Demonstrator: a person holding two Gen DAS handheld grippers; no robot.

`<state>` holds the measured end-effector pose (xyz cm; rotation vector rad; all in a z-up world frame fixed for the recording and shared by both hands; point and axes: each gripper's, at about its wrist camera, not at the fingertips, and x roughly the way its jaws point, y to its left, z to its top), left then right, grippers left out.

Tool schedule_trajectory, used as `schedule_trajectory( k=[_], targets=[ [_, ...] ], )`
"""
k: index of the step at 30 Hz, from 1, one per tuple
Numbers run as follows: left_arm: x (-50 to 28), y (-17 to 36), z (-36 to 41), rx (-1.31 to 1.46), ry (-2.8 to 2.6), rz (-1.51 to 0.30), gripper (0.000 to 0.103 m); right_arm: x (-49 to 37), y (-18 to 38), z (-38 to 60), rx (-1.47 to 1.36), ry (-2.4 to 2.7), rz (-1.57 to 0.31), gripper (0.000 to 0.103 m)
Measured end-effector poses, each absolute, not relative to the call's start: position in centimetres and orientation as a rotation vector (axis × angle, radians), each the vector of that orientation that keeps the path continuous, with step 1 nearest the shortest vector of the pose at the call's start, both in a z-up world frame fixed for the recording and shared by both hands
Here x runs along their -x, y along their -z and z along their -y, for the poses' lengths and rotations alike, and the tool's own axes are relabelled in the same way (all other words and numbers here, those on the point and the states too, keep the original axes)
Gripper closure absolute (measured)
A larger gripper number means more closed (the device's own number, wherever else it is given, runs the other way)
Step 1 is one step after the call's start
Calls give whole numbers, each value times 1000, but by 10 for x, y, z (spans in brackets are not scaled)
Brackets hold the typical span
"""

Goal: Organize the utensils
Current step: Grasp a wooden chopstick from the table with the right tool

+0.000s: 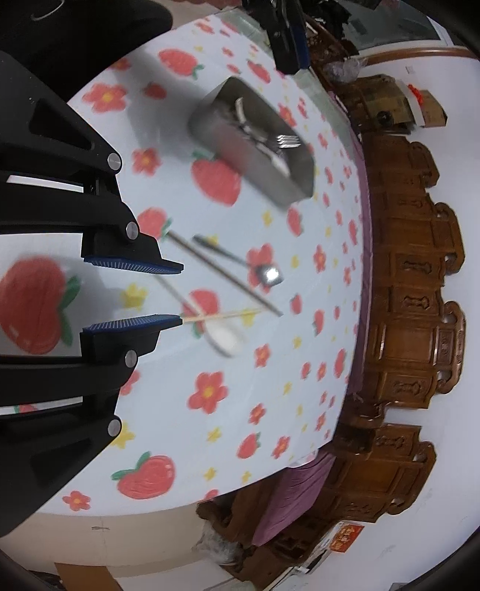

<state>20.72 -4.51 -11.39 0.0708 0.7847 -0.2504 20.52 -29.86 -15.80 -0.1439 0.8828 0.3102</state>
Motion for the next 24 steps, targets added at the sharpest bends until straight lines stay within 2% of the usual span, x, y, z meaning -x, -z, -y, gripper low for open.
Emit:
schedule_trajectory(
  k=[17, 20, 21, 24],
  targets=[
    [-222, 148, 98, -139, 279, -862, 19, -265, 231, 296, 183, -327, -1006, 79],
    [-225, 156, 104, -149, 284, -875, 19, -266, 233, 297, 188, -322, -1001, 89],
    [-226, 158, 107, -152, 285, -879, 19, -266, 233, 298, 192, -323, -1000, 97],
    [-232, 166, 116, -165, 290, -891, 19, -264, 231, 303, 177, -338, -1008, 97]
  ],
)
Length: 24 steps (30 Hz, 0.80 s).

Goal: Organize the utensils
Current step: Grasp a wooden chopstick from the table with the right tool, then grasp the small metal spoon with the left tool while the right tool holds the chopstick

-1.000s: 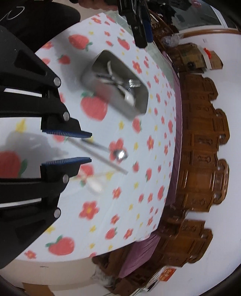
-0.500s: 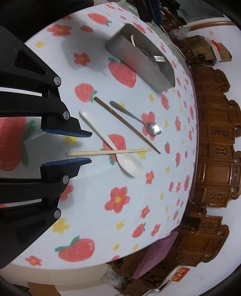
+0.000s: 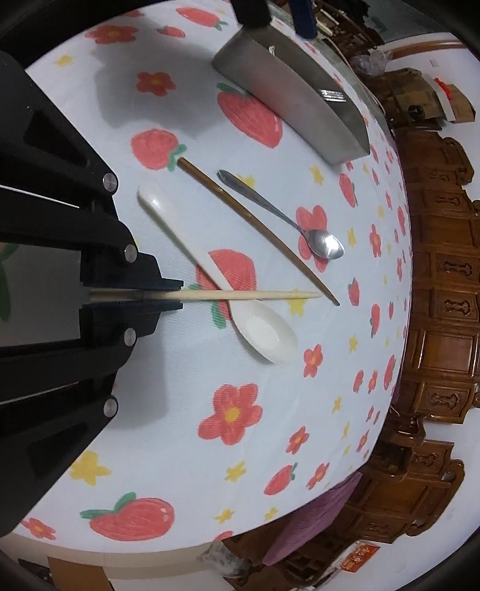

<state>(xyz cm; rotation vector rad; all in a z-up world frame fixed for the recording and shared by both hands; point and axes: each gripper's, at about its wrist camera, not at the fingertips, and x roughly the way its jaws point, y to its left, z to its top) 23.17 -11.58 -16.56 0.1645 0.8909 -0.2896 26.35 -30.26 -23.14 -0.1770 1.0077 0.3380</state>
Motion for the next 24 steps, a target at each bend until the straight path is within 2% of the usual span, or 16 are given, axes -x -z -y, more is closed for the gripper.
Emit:
schedule_trajectory(
  k=[11, 16, 18, 24],
  targets=[
    [-285, 199, 151, -146, 268, -947, 19, -256, 194, 329, 99, -336, -901, 97],
    [-317, 206, 162, -132, 254, -952, 20, -262, 197, 346, 81, -314, -904, 97],
    [-331, 205, 164, -117, 235, -943, 31, -264, 204, 353, 78, -307, -914, 97],
    [-370, 209, 165, -57, 229, -960, 39, -263, 227, 365, 77, -295, -952, 97]
  ],
)
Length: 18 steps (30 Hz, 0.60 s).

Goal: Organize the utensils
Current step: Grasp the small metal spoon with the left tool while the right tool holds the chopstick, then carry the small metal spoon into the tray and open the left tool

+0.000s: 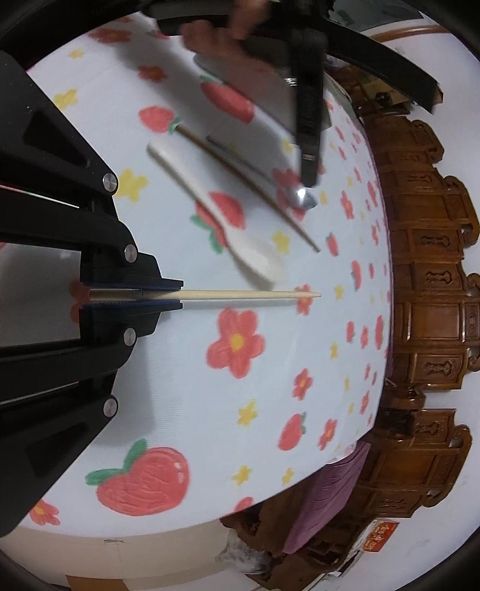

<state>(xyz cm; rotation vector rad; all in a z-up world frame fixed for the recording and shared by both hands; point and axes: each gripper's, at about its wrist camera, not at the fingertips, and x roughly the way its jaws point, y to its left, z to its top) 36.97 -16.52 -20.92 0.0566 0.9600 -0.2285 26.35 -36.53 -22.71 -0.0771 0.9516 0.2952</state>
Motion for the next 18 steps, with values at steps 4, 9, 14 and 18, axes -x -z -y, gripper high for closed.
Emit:
schedule_trajectory(
  k=[4, 9, 14, 18],
  targets=[
    [-385, 216, 166, -46, 218, -975, 43, -263, 236, 371, 63, -302, -954, 97],
    [-396, 228, 165, -32, 199, -999, 53, -262, 236, 373, 40, -309, -952, 97],
    [-401, 235, 169, -41, 212, -1019, 62, -263, 236, 375, 24, -315, -953, 97],
    [-401, 238, 172, -43, 217, -1027, 71, -263, 236, 375, 20, -316, -954, 97]
  ],
)
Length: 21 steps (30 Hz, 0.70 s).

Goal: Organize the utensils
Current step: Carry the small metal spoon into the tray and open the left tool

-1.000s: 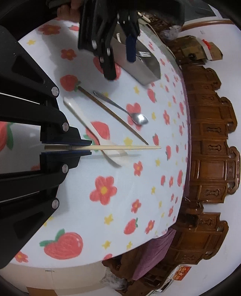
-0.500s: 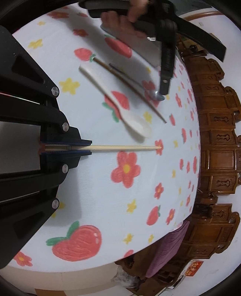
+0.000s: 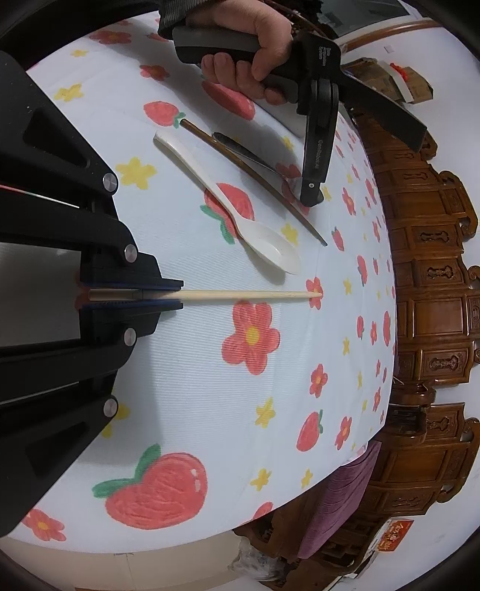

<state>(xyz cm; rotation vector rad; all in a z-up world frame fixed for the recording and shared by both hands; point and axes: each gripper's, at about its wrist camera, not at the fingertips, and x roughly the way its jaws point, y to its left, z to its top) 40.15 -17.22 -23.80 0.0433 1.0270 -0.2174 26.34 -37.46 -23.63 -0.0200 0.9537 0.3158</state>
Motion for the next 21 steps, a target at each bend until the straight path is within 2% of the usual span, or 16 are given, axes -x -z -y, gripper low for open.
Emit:
schedule_trajectory(
  k=[2, 3, 6, 12, 21],
  targets=[
    [-401, 238, 175, -54, 226, -1024, 77, -264, 236, 375, 18, -317, -954, 97],
    [-400, 238, 177, -56, 235, -1023, 85, -264, 236, 375, 19, -317, -954, 97],
    [-398, 237, 179, -57, 251, -1022, 100, -264, 236, 375, 20, -316, -955, 97],
    [-378, 225, 182, -85, 280, -1003, 101, -262, 230, 370, 44, -303, -952, 97],
    [-345, 176, 163, -94, 303, -918, 101, -250, 181, 346, 52, -317, -879, 97]
  ],
)
